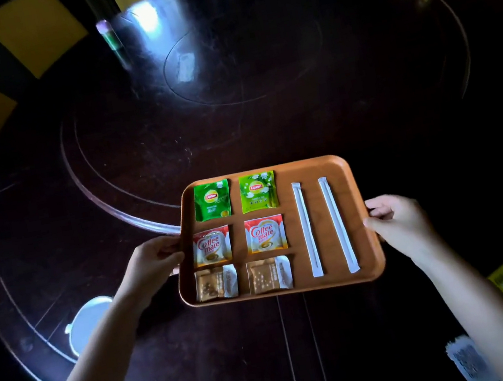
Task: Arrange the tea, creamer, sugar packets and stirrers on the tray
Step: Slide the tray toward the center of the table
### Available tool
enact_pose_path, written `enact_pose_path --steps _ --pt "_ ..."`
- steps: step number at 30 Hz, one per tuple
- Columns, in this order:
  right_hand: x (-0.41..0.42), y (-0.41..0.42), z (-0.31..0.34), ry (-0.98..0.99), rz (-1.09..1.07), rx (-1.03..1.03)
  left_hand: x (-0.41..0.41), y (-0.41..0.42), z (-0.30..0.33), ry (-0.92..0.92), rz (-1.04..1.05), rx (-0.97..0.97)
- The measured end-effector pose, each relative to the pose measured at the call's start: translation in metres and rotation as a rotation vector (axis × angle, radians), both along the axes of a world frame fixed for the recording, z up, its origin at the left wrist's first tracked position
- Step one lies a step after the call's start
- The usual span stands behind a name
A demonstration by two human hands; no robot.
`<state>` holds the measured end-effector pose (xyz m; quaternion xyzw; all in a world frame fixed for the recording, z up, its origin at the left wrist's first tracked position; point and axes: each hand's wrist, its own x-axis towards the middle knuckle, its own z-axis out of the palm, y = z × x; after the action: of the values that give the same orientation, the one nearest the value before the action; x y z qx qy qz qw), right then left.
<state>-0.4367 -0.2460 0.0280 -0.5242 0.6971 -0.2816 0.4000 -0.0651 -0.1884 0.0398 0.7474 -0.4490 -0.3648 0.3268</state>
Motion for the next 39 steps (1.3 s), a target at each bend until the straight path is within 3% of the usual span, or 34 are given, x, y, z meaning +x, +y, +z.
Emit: enact_pose_path --steps 17,39 --pt "0.047 -0.191 0.000 0.124 0.039 -0.135 0.036 -0.182 0.001 -0.171 -0.015 -0.080" --pt "0.056 -0.195 -0.038 0.207 0.076 -0.072 0.047 -0.182 -0.035 -0.162 0.020 0.035"
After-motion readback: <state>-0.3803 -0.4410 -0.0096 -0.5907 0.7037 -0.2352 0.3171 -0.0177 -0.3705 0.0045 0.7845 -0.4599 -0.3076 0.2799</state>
